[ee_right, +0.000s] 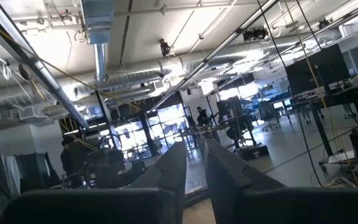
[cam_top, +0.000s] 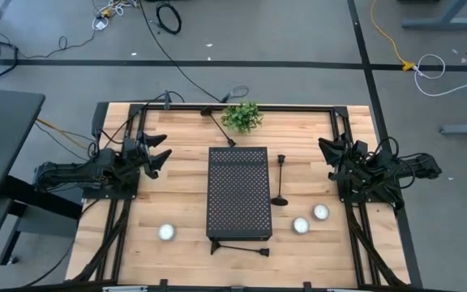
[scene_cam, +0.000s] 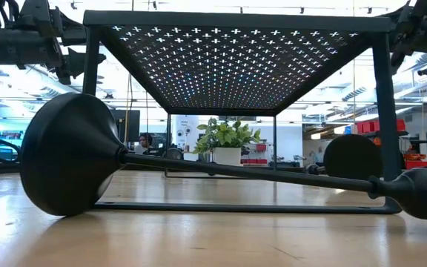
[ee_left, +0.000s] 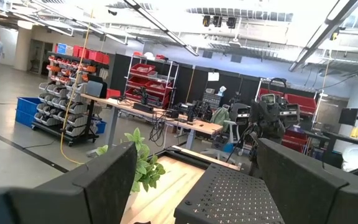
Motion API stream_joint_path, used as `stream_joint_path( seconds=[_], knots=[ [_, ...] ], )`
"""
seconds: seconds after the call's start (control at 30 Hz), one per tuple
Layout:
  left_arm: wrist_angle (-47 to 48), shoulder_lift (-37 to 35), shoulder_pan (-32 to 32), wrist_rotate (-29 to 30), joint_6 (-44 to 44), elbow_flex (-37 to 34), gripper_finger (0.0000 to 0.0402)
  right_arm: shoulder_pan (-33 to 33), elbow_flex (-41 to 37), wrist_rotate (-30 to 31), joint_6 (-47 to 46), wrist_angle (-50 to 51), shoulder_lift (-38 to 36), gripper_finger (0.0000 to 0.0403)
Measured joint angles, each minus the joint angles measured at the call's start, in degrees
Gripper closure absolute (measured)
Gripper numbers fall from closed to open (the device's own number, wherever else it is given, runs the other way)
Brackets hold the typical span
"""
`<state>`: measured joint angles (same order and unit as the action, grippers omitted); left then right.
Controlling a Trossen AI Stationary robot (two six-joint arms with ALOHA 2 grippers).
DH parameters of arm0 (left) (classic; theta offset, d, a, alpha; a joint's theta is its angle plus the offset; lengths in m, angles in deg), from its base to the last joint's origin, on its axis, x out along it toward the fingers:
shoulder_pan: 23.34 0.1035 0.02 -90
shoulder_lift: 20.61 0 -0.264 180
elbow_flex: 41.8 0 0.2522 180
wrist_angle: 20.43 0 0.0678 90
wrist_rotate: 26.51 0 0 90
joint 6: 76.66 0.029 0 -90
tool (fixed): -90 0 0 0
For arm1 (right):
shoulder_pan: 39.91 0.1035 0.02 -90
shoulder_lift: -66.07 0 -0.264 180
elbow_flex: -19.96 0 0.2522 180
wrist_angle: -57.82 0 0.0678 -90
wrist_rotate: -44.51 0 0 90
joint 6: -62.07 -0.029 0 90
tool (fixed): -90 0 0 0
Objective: Pick & Place candle stick holders
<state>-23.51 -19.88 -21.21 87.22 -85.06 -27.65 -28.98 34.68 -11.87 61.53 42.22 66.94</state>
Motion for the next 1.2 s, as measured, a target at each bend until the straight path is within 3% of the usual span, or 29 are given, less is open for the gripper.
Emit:
stream_joint_path(
  seconds=[0.33,0.73,0.83,1.0,1.13,1.2],
  knots=[
    [-0.1,0.0,0.0,0.0,0.0,0.0,0.0071,0.0,0.0,0.0,8.7,-0.1,0.0,0.0346],
    [-6.0,0.0,0.0,1.5,1.3,0.0,0.0071,0.0,0.0,0.0,7.8,-0.6,0.0,0.0346],
    [-8.9,0.0,0.0,0.4,-0.4,0.0,0.0071,0.0,0.0,0.0,2.9,-0.8,0.0,0.0346],
    [-13.5,0.0,-0.2,-6.3,-1.7,0.0,0.0071,0.0,0.0,0.0,-5.7,-0.8,0.0,0.0346],
    [-14.1,0.7,-0.5,-21.2,1.2,0.0,0.0071,0.0,0.0,0.0,-6.4,-0.9,0.0,0.0346],
    [-14.1,1.3,-0.5,-25.1,1.0,0.0,0.0071,0.0,0.0,-0.2,-7.2,-0.9,0.0,0.0346]
  ],
)
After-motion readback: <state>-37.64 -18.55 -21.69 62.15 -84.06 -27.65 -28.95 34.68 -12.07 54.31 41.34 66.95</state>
